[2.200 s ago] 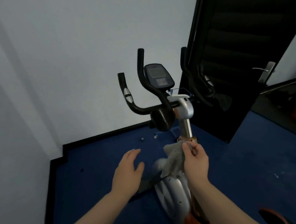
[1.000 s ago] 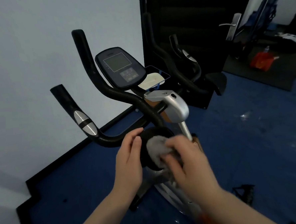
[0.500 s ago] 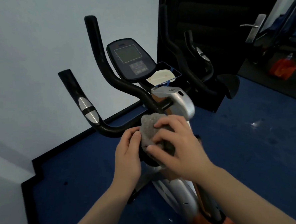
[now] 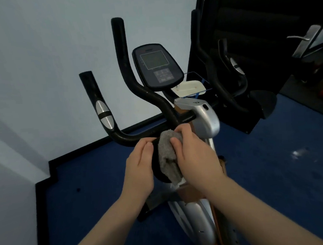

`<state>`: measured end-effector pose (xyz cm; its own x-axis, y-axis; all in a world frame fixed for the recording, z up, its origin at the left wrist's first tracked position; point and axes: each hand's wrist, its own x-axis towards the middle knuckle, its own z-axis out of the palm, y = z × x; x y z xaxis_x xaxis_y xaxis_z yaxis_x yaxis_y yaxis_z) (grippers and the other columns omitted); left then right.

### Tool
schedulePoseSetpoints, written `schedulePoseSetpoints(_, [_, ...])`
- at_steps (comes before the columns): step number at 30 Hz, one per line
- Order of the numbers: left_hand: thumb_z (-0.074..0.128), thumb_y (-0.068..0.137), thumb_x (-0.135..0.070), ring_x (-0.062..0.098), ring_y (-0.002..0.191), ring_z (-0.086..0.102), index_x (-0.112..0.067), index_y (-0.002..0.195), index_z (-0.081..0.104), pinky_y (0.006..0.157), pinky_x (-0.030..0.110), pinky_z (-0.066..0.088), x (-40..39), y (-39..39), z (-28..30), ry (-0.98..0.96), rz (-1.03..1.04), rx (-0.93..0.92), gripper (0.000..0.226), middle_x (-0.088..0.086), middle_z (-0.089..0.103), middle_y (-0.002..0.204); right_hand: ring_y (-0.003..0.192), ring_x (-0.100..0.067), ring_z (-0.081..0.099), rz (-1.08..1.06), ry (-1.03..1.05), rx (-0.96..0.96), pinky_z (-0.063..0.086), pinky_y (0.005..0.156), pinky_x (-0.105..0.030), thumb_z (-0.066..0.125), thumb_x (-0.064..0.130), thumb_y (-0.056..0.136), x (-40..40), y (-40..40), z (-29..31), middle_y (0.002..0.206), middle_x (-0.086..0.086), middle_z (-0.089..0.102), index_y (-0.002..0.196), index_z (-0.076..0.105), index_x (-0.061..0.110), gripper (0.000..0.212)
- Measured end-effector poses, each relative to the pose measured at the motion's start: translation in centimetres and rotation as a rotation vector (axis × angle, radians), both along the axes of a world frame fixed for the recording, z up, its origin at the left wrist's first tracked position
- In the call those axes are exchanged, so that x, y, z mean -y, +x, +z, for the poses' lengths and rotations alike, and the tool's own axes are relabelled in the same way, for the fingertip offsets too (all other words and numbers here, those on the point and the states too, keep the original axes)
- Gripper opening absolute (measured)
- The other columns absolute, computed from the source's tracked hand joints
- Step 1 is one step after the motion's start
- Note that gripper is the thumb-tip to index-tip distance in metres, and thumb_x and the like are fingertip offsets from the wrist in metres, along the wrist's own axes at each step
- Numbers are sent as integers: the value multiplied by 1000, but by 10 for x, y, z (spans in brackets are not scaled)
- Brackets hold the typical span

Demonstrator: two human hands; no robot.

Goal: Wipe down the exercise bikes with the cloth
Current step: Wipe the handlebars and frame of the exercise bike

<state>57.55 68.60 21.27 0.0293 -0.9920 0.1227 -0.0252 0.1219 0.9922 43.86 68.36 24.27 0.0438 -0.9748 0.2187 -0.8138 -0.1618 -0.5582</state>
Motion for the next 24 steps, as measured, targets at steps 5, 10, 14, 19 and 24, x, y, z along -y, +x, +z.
schedulePoseSetpoints(5, [37, 101, -16, 16, 82, 63, -11, 96, 67, 73, 24, 50, 1, -3, -2, 2, 54, -12, 31, 6, 69, 88, 87, -19, 61, -14, -40, -59, 52, 74, -41, 26, 44, 97, 8, 10, 2, 101, 0, 62, 112, 49, 21, 36])
schedulePoseSetpoints(10, [36, 101, -17, 13, 84, 66, -18, 98, 68, 71, 21, 52, 1, -3, -2, -9, 51, 13, 32, -1, 71, 89, 79, -16, 64, -63, -29, 138, 53, 65, -38, 26, 45, 95, -15, -3, -12, 92, 11, 58, 118, 42, 27, 33])
schedulePoseSetpoints(14, [36, 101, -12, 9, 79, 63, -18, 92, 68, 68, 17, 50, 3, -4, 1, -27, 83, 8, 34, -3, 70, 83, 83, -13, 63, -74, -114, 111, 51, 67, -33, 25, 44, 96, -2, 7, -14, 100, 8, 62, 117, 45, 26, 35])
schedulePoseSetpoints(19, [36, 101, -13, 8, 81, 66, -15, 95, 69, 68, 14, 50, -3, -8, -1, -8, 95, -38, 34, -1, 71, 87, 94, 1, 59, -45, -79, 332, 56, 82, -30, 30, 50, 92, -33, -17, -29, 104, 20, 58, 132, 43, 38, 44])
schedulePoseSetpoints(24, [37, 101, -12, 9, 81, 64, -12, 94, 68, 70, 17, 49, 1, -7, 2, -15, 88, -48, 32, 0, 71, 86, 106, -5, 56, 64, -463, 154, 38, 101, -25, 47, 24, 96, -11, -15, -8, 107, 7, 67, 116, 64, 20, 27])
